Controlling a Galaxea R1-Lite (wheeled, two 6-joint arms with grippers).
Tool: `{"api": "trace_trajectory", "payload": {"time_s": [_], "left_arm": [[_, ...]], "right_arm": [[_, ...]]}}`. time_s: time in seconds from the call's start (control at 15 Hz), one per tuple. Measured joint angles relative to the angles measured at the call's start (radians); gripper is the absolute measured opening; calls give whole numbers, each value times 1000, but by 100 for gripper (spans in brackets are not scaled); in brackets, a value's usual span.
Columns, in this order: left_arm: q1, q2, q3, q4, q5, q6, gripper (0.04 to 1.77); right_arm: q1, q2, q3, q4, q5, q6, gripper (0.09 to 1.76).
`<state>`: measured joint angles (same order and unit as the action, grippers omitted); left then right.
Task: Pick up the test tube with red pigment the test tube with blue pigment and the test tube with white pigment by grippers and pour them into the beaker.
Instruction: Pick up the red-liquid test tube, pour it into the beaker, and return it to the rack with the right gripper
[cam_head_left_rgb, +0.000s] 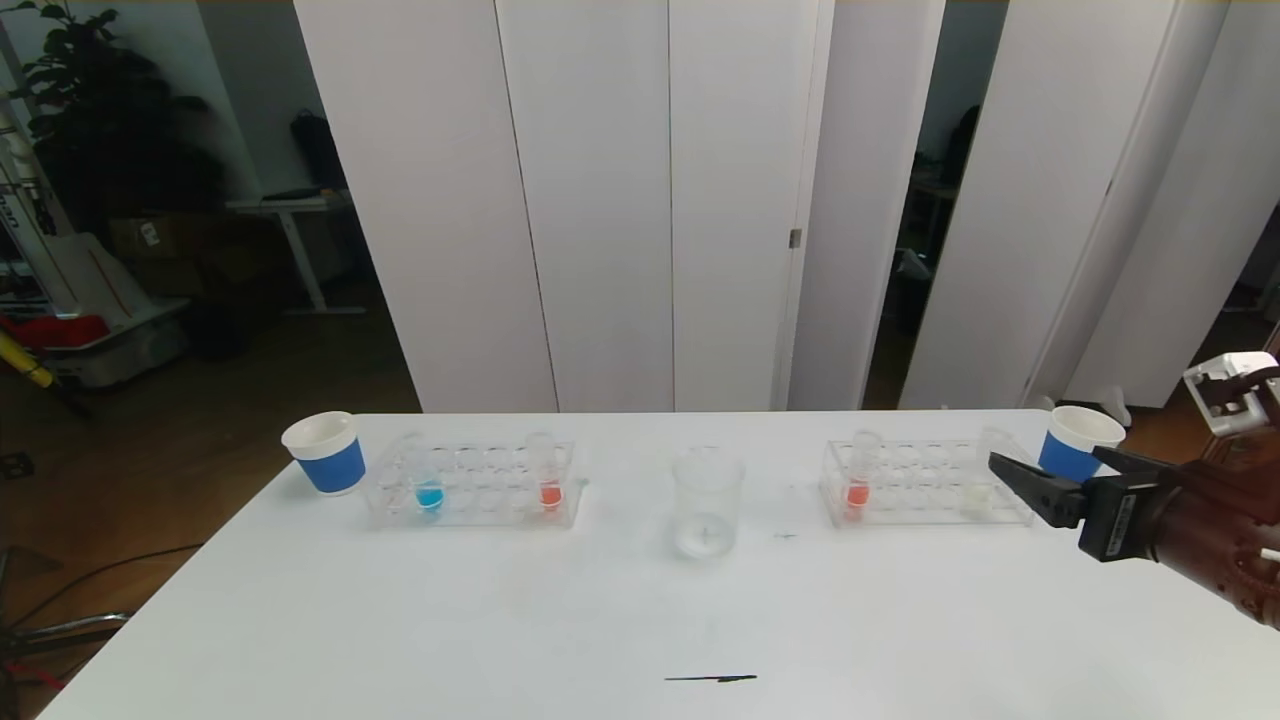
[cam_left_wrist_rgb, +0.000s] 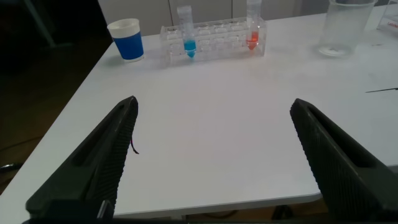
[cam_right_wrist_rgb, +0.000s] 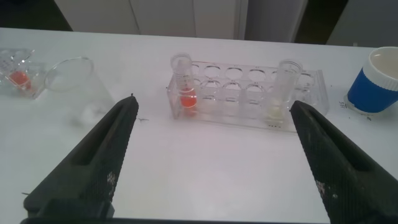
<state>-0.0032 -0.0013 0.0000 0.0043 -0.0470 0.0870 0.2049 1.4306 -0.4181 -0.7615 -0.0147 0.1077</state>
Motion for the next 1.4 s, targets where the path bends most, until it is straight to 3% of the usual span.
{"api": "trace_trajectory", "payload": {"time_s": [0.6, 1.4], "left_arm": [[0, 0, 0, 0, 0, 0, 175], [0, 0, 0, 0, 0, 0, 175]], "right_arm": [[99, 370, -14, -303, -185, 22, 175], [122, 685, -307, -375, -233, -24, 175]]}}
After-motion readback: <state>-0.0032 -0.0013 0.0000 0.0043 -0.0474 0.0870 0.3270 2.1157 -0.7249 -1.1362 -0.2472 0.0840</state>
